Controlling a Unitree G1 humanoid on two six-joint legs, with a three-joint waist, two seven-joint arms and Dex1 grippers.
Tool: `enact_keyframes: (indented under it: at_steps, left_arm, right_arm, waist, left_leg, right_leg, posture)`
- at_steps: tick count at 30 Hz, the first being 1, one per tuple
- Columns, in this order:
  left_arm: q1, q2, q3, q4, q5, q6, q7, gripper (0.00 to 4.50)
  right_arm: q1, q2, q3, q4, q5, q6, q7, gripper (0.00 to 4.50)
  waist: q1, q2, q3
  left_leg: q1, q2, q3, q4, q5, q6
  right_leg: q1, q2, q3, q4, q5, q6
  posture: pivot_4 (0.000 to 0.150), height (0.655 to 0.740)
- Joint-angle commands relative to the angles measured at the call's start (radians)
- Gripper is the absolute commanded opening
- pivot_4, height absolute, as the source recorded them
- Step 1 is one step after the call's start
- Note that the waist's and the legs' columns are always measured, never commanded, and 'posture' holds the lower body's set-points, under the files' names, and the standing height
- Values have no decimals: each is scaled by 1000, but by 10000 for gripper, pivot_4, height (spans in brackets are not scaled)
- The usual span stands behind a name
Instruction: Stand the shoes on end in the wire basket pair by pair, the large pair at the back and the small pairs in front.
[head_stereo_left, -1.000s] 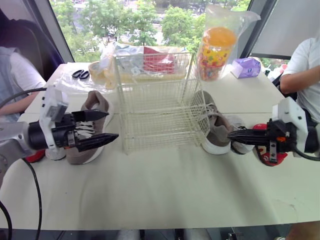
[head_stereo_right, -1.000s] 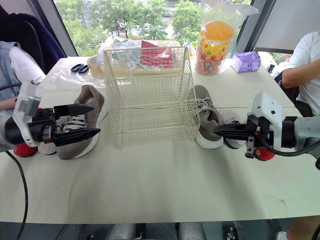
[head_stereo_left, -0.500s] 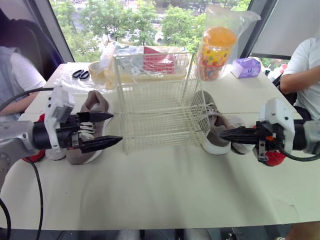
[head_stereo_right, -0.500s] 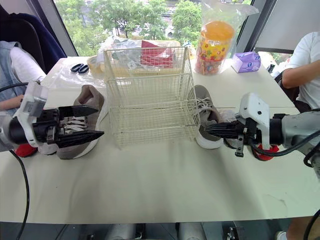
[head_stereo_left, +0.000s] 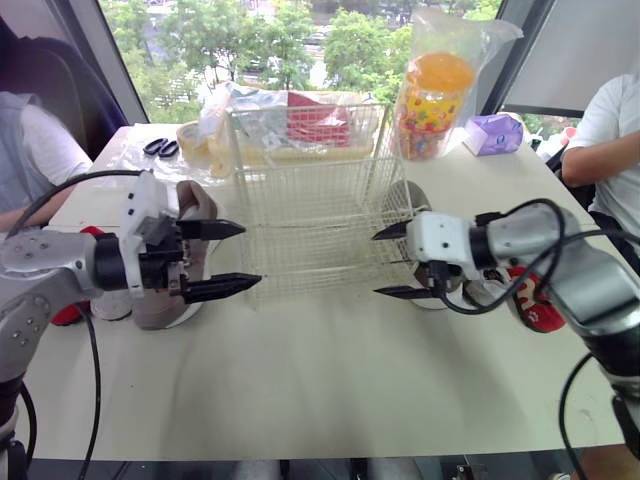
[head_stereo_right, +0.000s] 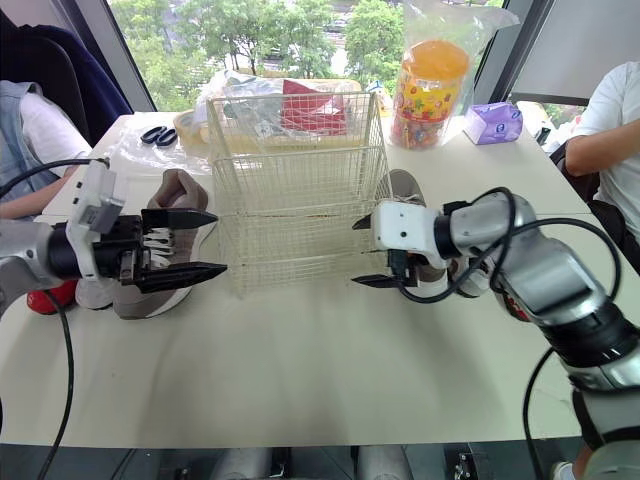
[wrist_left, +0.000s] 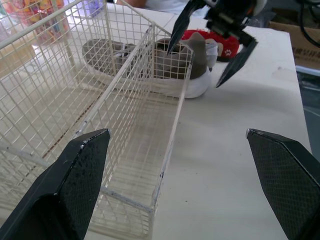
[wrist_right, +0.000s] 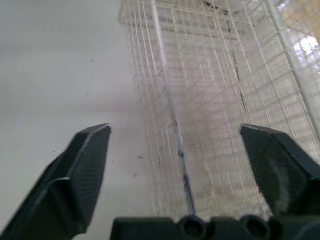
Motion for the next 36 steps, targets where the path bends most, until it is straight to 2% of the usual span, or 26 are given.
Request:
enact_keyframes:
  at_steps: [1,6,7,10,16,29,36]
  left_arm:
    - [-3,-8,12,-8,18,-35,1,45000]
    - [27,-29,26,-22,35,-53,24,45000]
    - [36,-32,28,-26,38,-58,25,45000]
    - [49,-36,31,-30,42,-67,30,45000]
    - [50,-44,17,-25,63,-87,34,45000]
    - [12,-63,-13,-10,75,-92,39,45000]
    - [6,-69,-19,-14,73,-87,50,45000]
  right_arm:
    - [-63,32,37,56,-69,-13,31,44101]
    - [-58,73,100,32,-138,34,44,44101]
    - [-51,73,106,23,-149,46,45,41826]
    - [-36,74,114,0,-169,65,51,30532]
    - [-39,108,99,-38,-171,132,48,493]
    - [-35,150,118,-177,-147,292,61,493]
    - [-51,193,129,-189,-140,348,54,493]
  waist:
    - [1,0,0]
    - [0,0,0]
    - [0,0,0]
    - [3,0,0]
    - [2,0,0]
    - [-1,0,0]
    - [-8,0,0]
  left_leg:
    - [0,0,0,0,0,0]
    - [0,0,0,0,0,0]
    - [0,0,0,0,0,0]
    - [0,0,0,0,0,0]
    - [1,0,0,0,0,0]
    - [1,0,-1,0,0,0]
    - [1,0,-1,0,0,0]
  right_leg:
    - [0,0,0,0,0,0]
    - [0,0,0,1,0,0]
    - [0,0,0,1,0,0]
    - [0,0,-1,1,0,0]
    - [0,0,-1,2,0,0]
    - [0,0,-2,2,0,0]
    - [0,0,-2,2,0,0]
  posture:
    - [1500,7400]
    - [1500,7400]
    - [1500,7400]
    - [1500,7400]
    - [1500,7400]
    - [1500,7400]
    - [1500,7400]
